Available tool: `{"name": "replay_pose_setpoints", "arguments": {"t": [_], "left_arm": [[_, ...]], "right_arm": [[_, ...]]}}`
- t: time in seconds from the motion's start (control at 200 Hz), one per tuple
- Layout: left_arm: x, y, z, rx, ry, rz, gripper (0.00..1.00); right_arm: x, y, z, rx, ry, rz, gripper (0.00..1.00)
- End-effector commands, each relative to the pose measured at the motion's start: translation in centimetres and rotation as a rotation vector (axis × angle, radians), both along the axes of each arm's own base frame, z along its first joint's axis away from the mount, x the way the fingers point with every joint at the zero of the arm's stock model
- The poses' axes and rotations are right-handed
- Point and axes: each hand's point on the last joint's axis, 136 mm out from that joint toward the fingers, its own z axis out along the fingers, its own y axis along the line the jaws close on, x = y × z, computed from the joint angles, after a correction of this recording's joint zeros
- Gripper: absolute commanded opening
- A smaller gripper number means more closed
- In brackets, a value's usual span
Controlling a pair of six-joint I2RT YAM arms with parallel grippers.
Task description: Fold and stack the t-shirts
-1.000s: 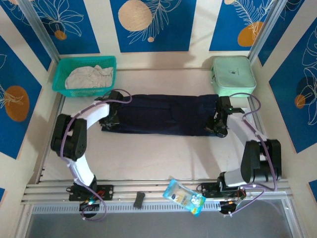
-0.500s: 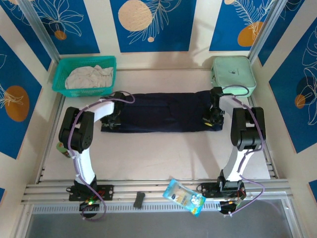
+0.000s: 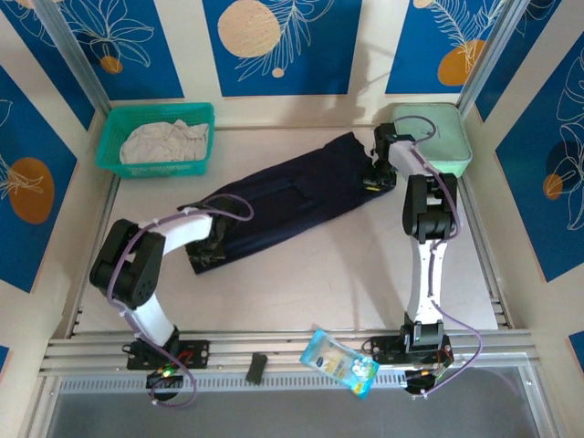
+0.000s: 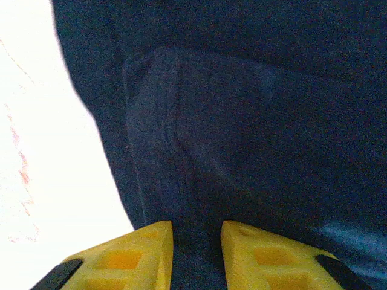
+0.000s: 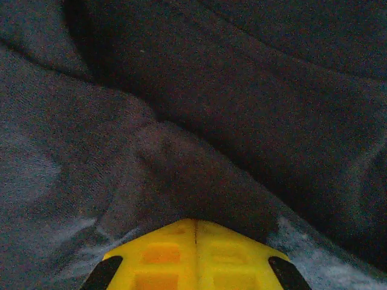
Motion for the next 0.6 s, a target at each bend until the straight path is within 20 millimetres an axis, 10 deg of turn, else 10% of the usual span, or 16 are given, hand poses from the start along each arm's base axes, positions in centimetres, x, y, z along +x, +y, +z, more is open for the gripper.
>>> {"name": "replay_pose_setpoints", "arguments": {"t": [0.0, 0.19, 0.365, 0.595], "left_arm": [[-5.0, -0.2, -0.2, -0.001, 0.117, 0.041, 0.3], [-5.0, -1.2, 5.8, -0.018, 0.008, 0.012, 0.39], [-1.2, -0.1, 12.5, 0.005, -0.16, -0.005, 0.51], [6.8, 2.4, 10.3, -0.055, -0.173, 0.066, 0.43]], "right_arm": [[1.4, -0.8, -0.8, -0.026, 0.017, 0.03, 0.0], [3.4, 0.6, 3.6, 0.012, -0.065, 0.049, 0.0], [-0.6, 2.9, 8.0, 0.062, -0.114, 0.008, 0.0], [-9.8, 8.3, 8.0, 0.227, -0.04, -0.229, 0.0]]}}
